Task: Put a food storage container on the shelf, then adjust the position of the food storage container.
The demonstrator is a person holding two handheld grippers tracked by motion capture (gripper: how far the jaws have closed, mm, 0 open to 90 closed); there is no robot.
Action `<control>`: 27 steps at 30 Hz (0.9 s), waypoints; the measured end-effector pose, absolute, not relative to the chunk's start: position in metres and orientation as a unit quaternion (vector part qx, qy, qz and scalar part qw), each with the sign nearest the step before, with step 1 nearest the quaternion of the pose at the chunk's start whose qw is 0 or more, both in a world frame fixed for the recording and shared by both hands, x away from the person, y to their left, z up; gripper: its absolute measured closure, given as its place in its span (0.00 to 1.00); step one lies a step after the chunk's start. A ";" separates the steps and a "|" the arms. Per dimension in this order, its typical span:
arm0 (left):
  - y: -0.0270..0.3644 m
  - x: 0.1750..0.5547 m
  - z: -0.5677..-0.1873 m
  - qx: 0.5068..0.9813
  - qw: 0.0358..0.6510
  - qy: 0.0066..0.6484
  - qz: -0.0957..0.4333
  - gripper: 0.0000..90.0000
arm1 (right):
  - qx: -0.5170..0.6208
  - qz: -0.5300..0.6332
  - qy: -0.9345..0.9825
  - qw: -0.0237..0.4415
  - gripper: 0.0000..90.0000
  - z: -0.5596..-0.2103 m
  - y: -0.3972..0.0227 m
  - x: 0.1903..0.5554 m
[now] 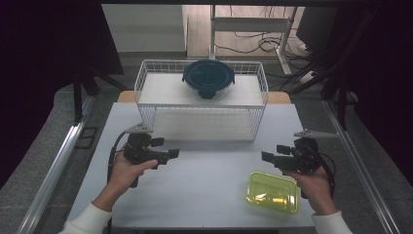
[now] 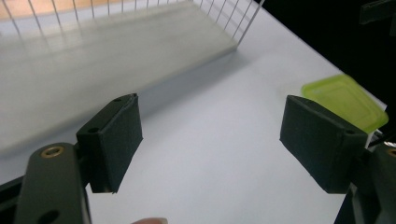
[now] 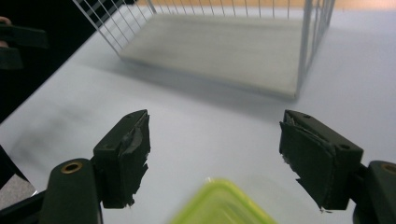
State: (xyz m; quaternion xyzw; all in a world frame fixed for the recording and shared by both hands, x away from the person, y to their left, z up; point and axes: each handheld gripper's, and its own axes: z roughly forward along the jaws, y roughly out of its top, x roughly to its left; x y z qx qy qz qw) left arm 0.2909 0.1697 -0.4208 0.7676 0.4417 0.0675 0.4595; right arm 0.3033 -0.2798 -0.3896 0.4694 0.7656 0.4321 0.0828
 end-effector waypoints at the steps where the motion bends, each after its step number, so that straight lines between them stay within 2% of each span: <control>1: 0.170 0.290 -0.422 0.768 0.457 0.443 0.068 0.23 | 0.471 0.427 0.768 0.082 0.27 -0.395 -0.283 0.301; 13: 0.179 0.270 -0.459 0.769 0.429 0.471 0.047 0.23 | 0.482 0.395 0.777 0.084 0.29 -0.420 -0.297 0.288; 27: 0.180 0.266 -0.467 0.769 0.417 0.482 0.053 0.22 | 0.490 0.390 0.774 0.093 0.33 -0.418 -0.303 0.281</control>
